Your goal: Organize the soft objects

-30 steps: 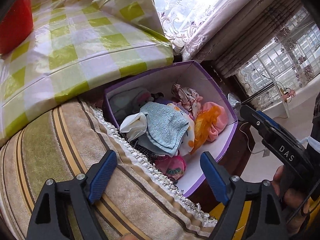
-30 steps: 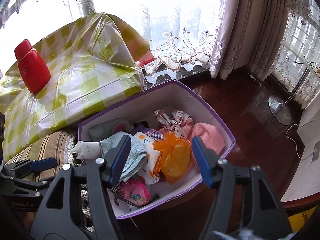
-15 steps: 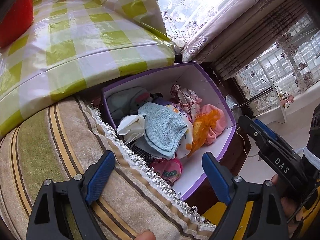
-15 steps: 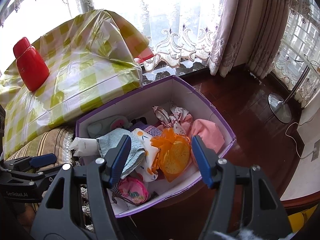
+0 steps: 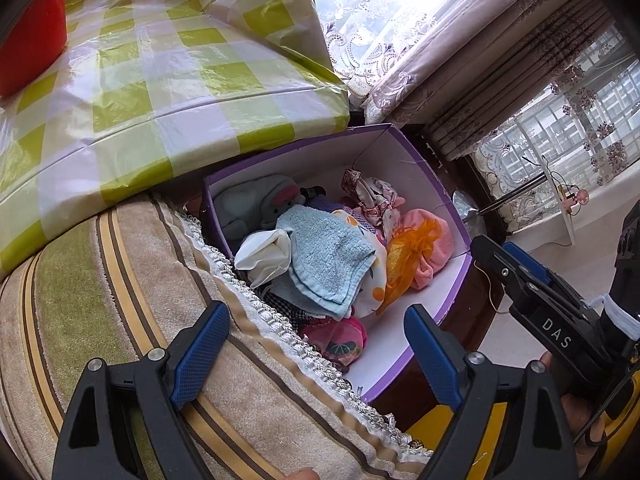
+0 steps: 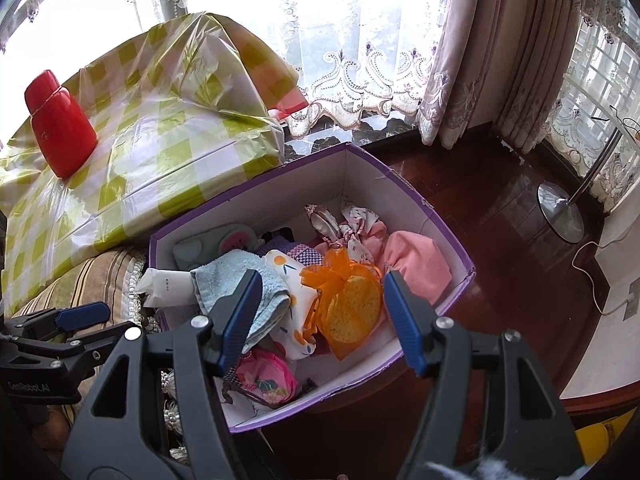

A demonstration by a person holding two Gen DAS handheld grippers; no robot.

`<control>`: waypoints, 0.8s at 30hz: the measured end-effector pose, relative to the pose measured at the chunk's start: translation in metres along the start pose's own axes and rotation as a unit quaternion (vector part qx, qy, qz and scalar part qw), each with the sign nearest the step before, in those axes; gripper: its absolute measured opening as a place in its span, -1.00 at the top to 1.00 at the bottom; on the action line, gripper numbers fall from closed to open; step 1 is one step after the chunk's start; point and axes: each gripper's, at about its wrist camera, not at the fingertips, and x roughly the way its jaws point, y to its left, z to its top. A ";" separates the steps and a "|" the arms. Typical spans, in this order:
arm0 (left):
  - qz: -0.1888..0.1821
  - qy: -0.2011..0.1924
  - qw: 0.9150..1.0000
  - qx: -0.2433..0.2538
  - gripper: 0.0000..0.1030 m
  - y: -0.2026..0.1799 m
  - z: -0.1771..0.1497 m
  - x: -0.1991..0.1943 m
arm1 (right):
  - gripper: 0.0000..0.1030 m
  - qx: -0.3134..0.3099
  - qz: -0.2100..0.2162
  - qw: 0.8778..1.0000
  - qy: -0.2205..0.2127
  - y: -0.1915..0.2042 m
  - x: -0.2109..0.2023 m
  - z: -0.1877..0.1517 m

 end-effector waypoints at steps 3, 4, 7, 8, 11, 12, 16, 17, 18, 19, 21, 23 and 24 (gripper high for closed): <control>0.001 0.001 1.000 0.000 -0.75 0.000 0.000 0.000 | -0.29 -0.001 0.000 1.000 0.003 0.000 0.001 -0.001; 0.001 0.001 1.000 -0.001 -0.75 0.000 0.000 0.001 | -0.29 -0.002 -0.001 1.000 0.003 0.000 0.002 -0.001; 0.002 0.002 1.000 -0.002 -0.75 0.000 0.001 0.001 | -0.29 -0.003 -0.001 1.000 0.005 0.001 0.003 -0.001; 0.002 0.002 1.000 -0.002 -0.75 0.000 0.000 0.001 | -0.29 -0.003 -0.001 1.000 0.006 0.000 0.003 -0.002; 0.003 0.002 1.000 -0.001 -0.75 0.000 0.000 0.001 | -0.29 -0.003 -0.001 1.000 0.008 0.000 0.004 -0.002; 0.003 0.002 1.000 -0.001 -0.75 0.000 0.000 0.001 | -0.29 -0.003 -0.001 1.000 0.008 -0.001 0.005 -0.002; 0.004 0.002 1.000 -0.001 -0.75 0.000 0.000 0.002 | -0.29 -0.004 -0.001 1.000 0.011 -0.001 0.006 -0.003; 0.004 0.002 1.000 -0.001 -0.75 0.000 0.000 0.002 | -0.29 -0.003 -0.001 1.000 0.011 -0.001 0.006 -0.003; 0.004 0.002 1.000 -0.001 -0.75 0.000 0.000 0.002 | -0.29 -0.003 -0.001 1.000 0.012 -0.001 0.006 -0.003; 0.004 0.002 1.000 -0.001 -0.75 0.000 0.000 0.002 | -0.29 -0.003 -0.001 1.000 0.012 -0.001 0.007 -0.004; 0.004 0.001 1.000 -0.002 -0.75 0.000 0.000 0.002 | -0.29 -0.004 -0.002 1.000 0.013 -0.001 0.007 -0.004; 0.004 0.001 1.000 -0.002 -0.75 0.000 0.000 0.002 | -0.29 -0.004 -0.002 1.000 0.013 -0.001 0.007 -0.004; 0.004 0.001 1.000 -0.002 -0.75 0.000 0.000 0.002 | -0.29 -0.003 -0.002 1.000 0.013 -0.001 0.007 -0.004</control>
